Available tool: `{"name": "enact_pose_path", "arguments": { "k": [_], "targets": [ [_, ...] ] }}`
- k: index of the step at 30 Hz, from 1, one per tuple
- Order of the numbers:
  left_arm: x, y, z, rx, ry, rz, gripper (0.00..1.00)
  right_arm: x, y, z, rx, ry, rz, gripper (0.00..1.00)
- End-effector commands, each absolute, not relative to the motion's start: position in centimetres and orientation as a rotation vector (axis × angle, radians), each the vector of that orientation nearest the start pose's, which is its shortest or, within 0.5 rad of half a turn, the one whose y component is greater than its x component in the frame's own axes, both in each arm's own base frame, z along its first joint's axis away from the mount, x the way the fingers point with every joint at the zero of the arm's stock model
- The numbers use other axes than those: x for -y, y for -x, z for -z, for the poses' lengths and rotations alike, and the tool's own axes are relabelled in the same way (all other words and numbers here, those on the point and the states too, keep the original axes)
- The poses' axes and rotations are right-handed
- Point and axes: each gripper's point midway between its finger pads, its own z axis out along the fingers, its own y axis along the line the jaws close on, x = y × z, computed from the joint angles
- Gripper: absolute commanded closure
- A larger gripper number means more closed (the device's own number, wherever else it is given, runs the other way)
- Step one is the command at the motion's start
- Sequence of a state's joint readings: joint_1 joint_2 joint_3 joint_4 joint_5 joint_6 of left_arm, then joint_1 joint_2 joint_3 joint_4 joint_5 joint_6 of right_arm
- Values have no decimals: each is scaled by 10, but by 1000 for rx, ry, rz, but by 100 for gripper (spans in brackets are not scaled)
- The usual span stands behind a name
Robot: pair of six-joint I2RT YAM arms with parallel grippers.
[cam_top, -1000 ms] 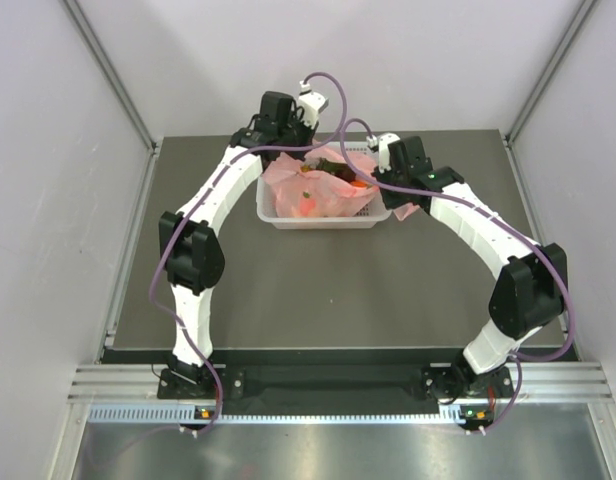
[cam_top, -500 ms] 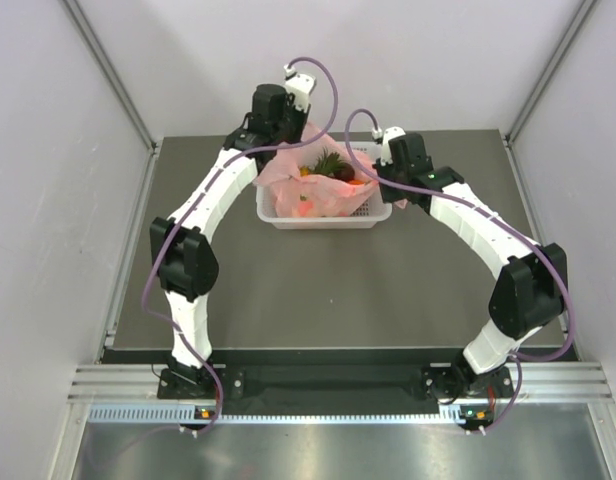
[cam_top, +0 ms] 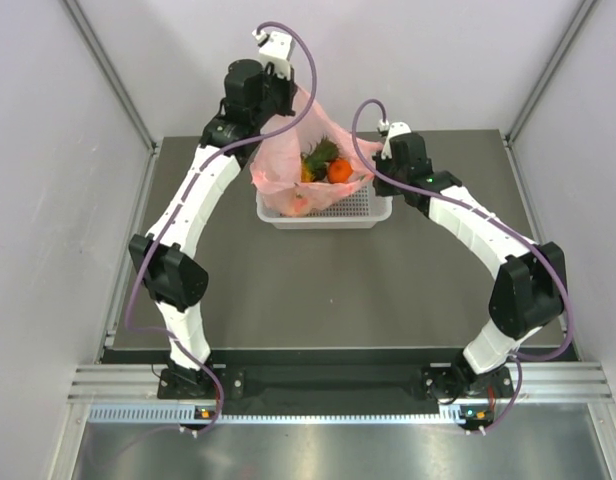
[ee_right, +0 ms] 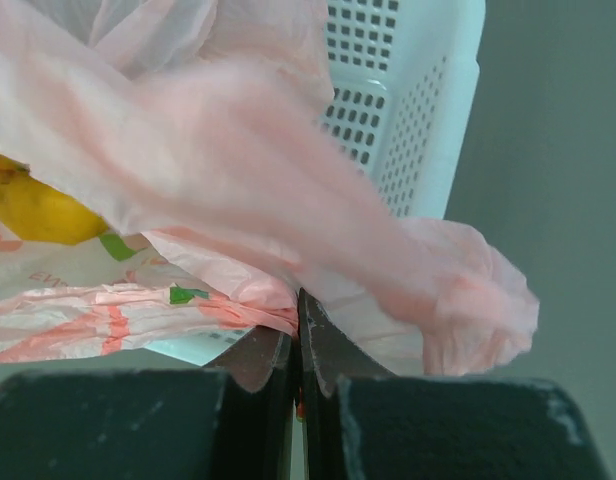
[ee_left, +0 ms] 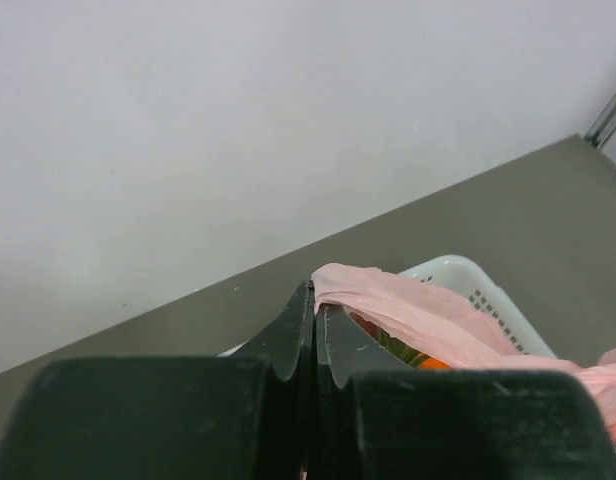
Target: Untie the knot of the plastic bag and take out the fruit
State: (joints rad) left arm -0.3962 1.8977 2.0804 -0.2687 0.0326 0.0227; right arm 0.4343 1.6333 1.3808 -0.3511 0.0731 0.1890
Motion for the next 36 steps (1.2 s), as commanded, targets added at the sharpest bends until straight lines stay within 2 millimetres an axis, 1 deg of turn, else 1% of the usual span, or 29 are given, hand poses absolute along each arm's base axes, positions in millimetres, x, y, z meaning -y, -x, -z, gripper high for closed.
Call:
{"name": "enact_pose_path", "arguments": {
  "k": [1,5,6,8,9,10,11,12,14,15,16,17,18,19,20,21,22,23,24,25,26,27,28,30,31,32,33,34,36],
  "targets": [
    [207,-498,-539,-1304,-261,367,100,-198,-435,-239,-2045,188,-364,100],
    [203,-480,-575,-1231,-248,398,100,-201,-428,-262,-1984,203,-412,100],
    [201,-468,-589,-1200,-246,414,100,-206,-425,-268,-1970,225,-447,100],
    [198,-455,-601,-1179,-244,434,100,-211,-414,-280,-1943,256,-498,100],
    [194,-440,-613,-1156,-237,453,100,-213,-409,-284,-1938,272,-520,100],
    [196,-434,-614,-1159,-252,471,100,-217,-398,-293,-1921,300,-563,99],
    [195,-426,-613,-1173,-259,484,100,-218,-392,-295,-1918,318,-582,99],
    [193,-412,-613,-1182,-262,506,100,-223,-381,-295,-1929,350,-623,99],
    [195,-395,-608,-1200,-297,542,100,-225,-361,-299,-1921,381,-666,98],
    [188,-371,-618,-1179,-294,561,100,-226,-352,-297,-1931,398,-688,98],
    [190,-372,-598,-1228,-296,574,100,-229,-336,-296,-1931,425,-724,98],
    [192,-361,-595,-1232,-319,601,100,-230,-328,-293,-1939,440,-739,98],
    [187,-341,-599,-1224,-321,628,100,-231,-319,-289,-1952,451,-745,98],
    [191,-340,-580,-1273,-326,651,100,-231,-306,-283,-1960,464,-757,98],
    [194,-331,-574,-1286,-347,684,100,-231,-299,-280,-1968,463,-768,98],
    [192,-316,-571,-1302,-351,716,100,-231,-292,-277,-1975,468,-773,98],
    [195,-316,-551,-1353,-355,736,100,-230,-285,-263,-2004,470,-767,98],
    [199,-309,-542,-1376,-366,777,100,-227,-279,-264,-1998,456,-773,98],
    [196,-296,-539,-1375,-375,790,100,-226,-275,-259,-2003,457,-773,98],
    [198,-299,-512,-1436,-371,797,100,-222,-271,-247,-2028,447,-766,97],
    [196,-298,-501,-1456,-356,792,100,-222,-269,-241,-2043,444,-762,98],
    [191,-289,-498,-1453,-350,787,100,-221,-268,-234,-2059,438,-759,98],
    [190,-292,-475,-1500,-344,778,100,-221,-265,-220,-2092,441,-762,98],
    [186,-286,-456,-1528,-331,770,100,-223,-264,-209,-2106,442,-760,98],
    [186,-283,-447,-1547,-335,775,100,-225,-263,-196,-2125,438,-761,99],
    [186,-282,-445,-1555,-338,778,100,-226,-261,-188,-2149,434,-760,99],
    [187,-278,-442,-1567,-338,792,100,-228,-262,-186,-2144,437,-765,99],
    [190,-275,-436,-1585,-358,815,100,-231,-260,-173,-2175,444,-762,99],
    [192,-265,-427,-1622,-369,847,100,-236,-259,-166,-2183,453,-759,99]
  ]
}}
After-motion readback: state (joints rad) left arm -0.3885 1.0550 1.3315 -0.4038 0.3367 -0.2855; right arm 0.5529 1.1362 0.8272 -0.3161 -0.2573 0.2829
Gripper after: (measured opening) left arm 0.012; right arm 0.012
